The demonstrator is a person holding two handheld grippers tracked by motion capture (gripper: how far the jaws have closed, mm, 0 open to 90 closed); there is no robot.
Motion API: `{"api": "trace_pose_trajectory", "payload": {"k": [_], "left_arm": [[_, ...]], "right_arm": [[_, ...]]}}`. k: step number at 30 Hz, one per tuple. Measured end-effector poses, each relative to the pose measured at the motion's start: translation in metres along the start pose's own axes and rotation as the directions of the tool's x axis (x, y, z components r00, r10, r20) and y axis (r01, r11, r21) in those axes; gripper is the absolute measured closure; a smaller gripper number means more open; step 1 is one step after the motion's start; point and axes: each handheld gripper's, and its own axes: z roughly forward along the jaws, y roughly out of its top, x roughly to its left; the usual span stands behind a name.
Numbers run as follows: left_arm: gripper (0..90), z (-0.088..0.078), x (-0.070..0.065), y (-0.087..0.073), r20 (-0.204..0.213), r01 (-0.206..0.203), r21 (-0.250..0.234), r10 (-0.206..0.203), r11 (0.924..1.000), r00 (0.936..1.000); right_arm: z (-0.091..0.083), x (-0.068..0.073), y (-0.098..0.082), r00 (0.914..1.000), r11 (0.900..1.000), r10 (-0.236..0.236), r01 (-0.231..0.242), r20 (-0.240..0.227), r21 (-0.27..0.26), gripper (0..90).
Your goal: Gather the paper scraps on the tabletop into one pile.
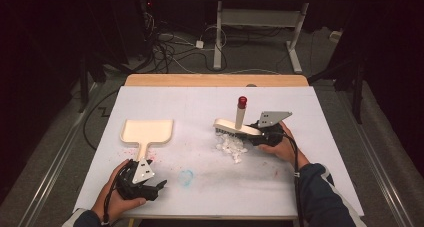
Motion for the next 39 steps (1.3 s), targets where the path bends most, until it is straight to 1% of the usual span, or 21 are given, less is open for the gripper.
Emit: {"api": "trace_pose_trajectory", "payload": {"k": [3,7,11,12,14,16,17,21,22,23,25,26,27,29,30,31,32,34,36,37,39], "left_arm": [[19.0,0.0,0.0,0.0,0.0,-0.001,0.0,0.001,1.0,1.0],[19.0,0.0,0.0,0.0,0.0,-0.002,0.001,0.002,1.0,1.0],[19.0,0.0,0.0,0.0,-0.001,-0.005,0.003,0.005,1.0,1.0],[19.0,0.0,0.0,0.0,-0.002,-0.006,0.003,0.006,1.0,1.0],[19.0,0.0,0.0,0.0,-0.004,-0.005,0.002,0.005,1.0,1.0],[19.0,0.0,0.0,0.0,-0.005,-0.005,0.002,0.005,1.0,1.0],[19.0,-0.001,0.001,0.0,-0.01,-0.013,-0.002,0.013,0.9999,0.9999],[19.0,-0.001,0.001,0.0,-0.012,-0.014,-0.003,0.014,0.9999,0.9998],[19.0,-0.001,0.001,0.0,-0.012,-0.015,-0.002,0.015,0.9999,0.9998],[19.0,0.0,0.0,0.0,-0.006,-0.007,0.003,0.007,1.0,1.0],[19.0,0.0,0.0,0.0,-0.008,-0.008,0.004,0.008,1.0,0.9999],[19.0,-0.001,0.001,0.001,-0.013,-0.016,0.0,0.016,0.9999,0.9998],[19.0,-0.001,0.001,0.001,-0.014,-0.017,-0.001,0.017,0.9999,0.9998],[19.0,-0.001,0.001,0.001,-0.016,-0.017,-0.004,0.017,0.9999,0.9997],[19.0,-0.001,0.0,0.001,-0.012,-0.009,0.0,0.009,1.0,0.9999],[19.0,-0.002,0.001,0.001,-0.019,-0.02,-0.006,0.02,0.9998,0.9996],[19.0,-0.002,0.001,0.001,-0.02,-0.021,-0.008,0.021,0.9997,0.9996],[19.0,-0.003,0.001,0.001,-0.022,-0.021,-0.011,0.02,0.9997,0.9995],[19.0,-0.004,0.001,0.001,-0.024,-0.021,-0.014,0.021,0.9997,0.9995],[19.0,-0.004,0.001,0.001,-0.025,-0.02,-0.016,0.019,0.9997,0.9995],[19.0,-0.005,0.001,0.001,-0.03,-0.021,-0.018,0.021,0.9996,0.9993]], "right_arm": [[-0.005,0.003,-0.001,0.9996,1.0,-0.012,0.012,-0.024,0.009,67.5],[-0.01,0.005,-0.001,0.9996,1.0,-0.023,0.023,-0.019,0.006,67.7],[-0.012,0.005,0.001,0.9997,1.0,-0.01,0.011,0.022,-0.019,67.8],[-0.013,0.005,0.002,0.9992,1.0,-0.001,0.002,0.039,-0.03,67.8],[-0.013,0.005,0.003,0.9985,0.999,0.018,-0.015,0.052,-0.048,67.7],[-0.014,0.005,0.004,0.9973,0.998,0.023,-0.02,0.069,-0.053,67.7],[-0.014,0.006,0.005,0.9963,0.998,0.023,-0.018,0.083,-0.053,67.7],[-0.016,0.008,0.009,0.9847,0.998,0.031,-0.023,0.171,-0.05,67.7],[-0.017,0.009,0.01,0.982,0.998,0.034,-0.025,0.186,-0.051,67.7],[-0.017,0.009,0.011,0.9825,0.998,0.032,-0.022,0.183,-0.053,67.7],[-0.017,0.011,0.013,0.9751,0.999,0.015,-0.006,0.221,-0.04,67.7],[-0.018,0.012,0.013,0.9734,0.999,0.013,-0.003,0.229,-0.041,67.7],[-0.019,0.012,0.014,0.9731,0.999,0.022,-0.01,0.229,-0.052,67.7],[-0.021,0.013,0.016,0.967,0.998,0.031,-0.016,0.253,-0.062,67.7],[-0.024,0.013,0.018,0.9659,0.997,0.045,-0.027,0.255,-0.072,67.7],[-0.026,0.013,0.02,0.9629,0.996,0.052,-0.032,0.265,-0.078,67.7],[-0.028,0.015,0.022,0.9584,0.995,0.063,-0.04,0.278,-0.088,67.7],[-0.033,0.016,0.026,0.9564,0.994,0.074,-0.046,0.282,-0.103,67.7],[-0.038,0.019,0.03,0.9478,0.992,0.085,-0.053,0.307,-0.111,67.7],[-0.04,0.02,0.032,0.9465,0.992,0.092,-0.059,0.309,-0.115,67.7],[-0.045,0.023,0.034,0.9392,0.991,0.099,-0.063,0.329,-0.116,67.7]]}}
